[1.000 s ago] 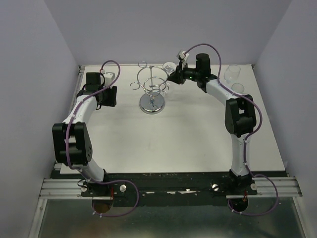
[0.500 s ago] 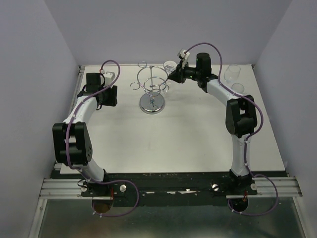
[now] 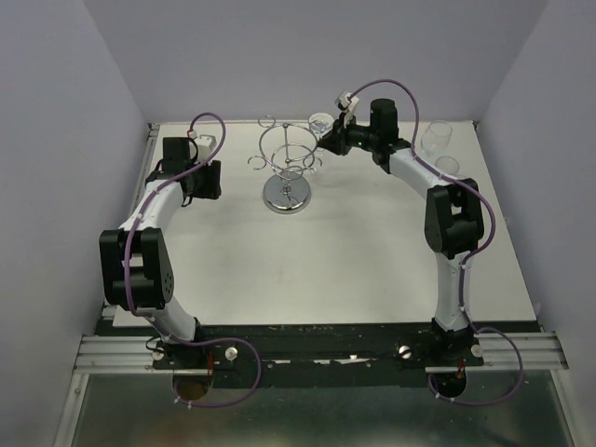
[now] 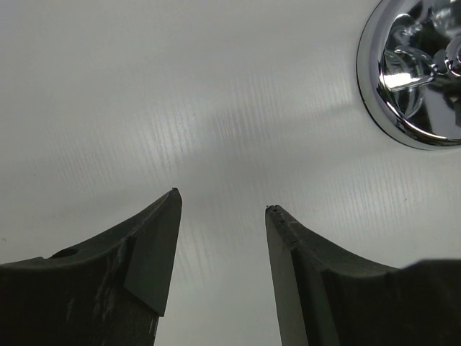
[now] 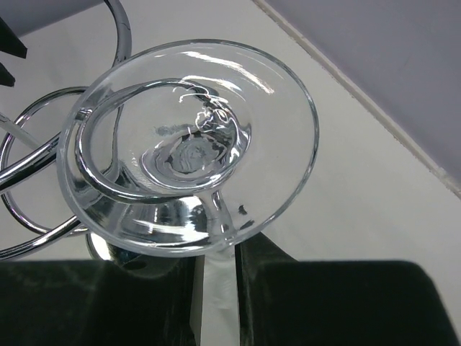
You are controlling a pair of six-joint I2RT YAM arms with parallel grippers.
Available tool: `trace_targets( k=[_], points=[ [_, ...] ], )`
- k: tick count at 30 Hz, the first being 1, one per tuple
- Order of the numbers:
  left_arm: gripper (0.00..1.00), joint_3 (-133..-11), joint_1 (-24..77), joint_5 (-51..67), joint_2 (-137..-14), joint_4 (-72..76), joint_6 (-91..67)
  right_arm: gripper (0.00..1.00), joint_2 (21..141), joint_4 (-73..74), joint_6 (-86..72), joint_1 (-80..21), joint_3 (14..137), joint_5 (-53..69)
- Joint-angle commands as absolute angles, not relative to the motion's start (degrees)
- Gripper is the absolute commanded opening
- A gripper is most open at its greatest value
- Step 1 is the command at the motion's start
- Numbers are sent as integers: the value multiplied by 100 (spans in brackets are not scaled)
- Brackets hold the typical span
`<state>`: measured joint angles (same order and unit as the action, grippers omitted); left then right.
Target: Take the wine glass off the wine glass rack
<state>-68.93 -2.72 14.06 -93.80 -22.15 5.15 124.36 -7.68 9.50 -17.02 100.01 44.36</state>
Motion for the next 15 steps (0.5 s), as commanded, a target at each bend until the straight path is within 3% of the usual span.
trace_targets(
  k=[1, 15],
  points=[
    [64, -7014, -281, 1565, -9475, -2057, 431, 1, 12032, -1178, 888, -1644, 10116, 4333],
    [64, -7198, -246, 1564, -9597, -2118, 448, 1, 12331, -1275, 677, -1626, 10556, 3956]
  ],
)
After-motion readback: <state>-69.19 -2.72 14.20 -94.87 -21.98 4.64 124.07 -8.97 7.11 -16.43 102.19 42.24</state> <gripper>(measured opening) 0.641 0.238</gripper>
